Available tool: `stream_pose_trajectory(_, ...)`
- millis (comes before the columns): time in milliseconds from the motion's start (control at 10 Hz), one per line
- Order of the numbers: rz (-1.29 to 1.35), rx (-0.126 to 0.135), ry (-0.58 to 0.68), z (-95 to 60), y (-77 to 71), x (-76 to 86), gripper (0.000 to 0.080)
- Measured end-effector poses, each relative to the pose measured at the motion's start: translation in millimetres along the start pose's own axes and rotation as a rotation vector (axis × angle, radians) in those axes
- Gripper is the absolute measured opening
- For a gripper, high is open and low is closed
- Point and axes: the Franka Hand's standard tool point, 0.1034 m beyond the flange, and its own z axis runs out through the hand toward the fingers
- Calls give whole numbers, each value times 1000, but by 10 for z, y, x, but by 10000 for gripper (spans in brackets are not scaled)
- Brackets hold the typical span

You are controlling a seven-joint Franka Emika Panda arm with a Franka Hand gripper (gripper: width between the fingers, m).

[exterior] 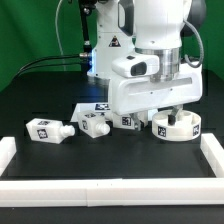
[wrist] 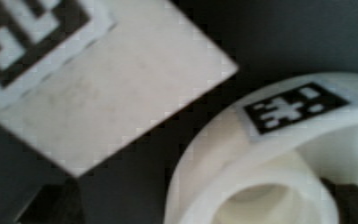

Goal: Assemble stool

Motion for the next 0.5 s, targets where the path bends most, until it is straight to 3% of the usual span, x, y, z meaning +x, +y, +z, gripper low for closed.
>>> stream_pose_trajectory(200,-7,0,-2,3,-25,-3,649)
stream_pose_trajectory(300,-7,0,-2,3,-25,-4,526)
stream_pose_trajectory(400,-7,0,-2,3,-25,-4,526)
stream_pose_trajectory(500,-7,0,1,-3,-22,7,388)
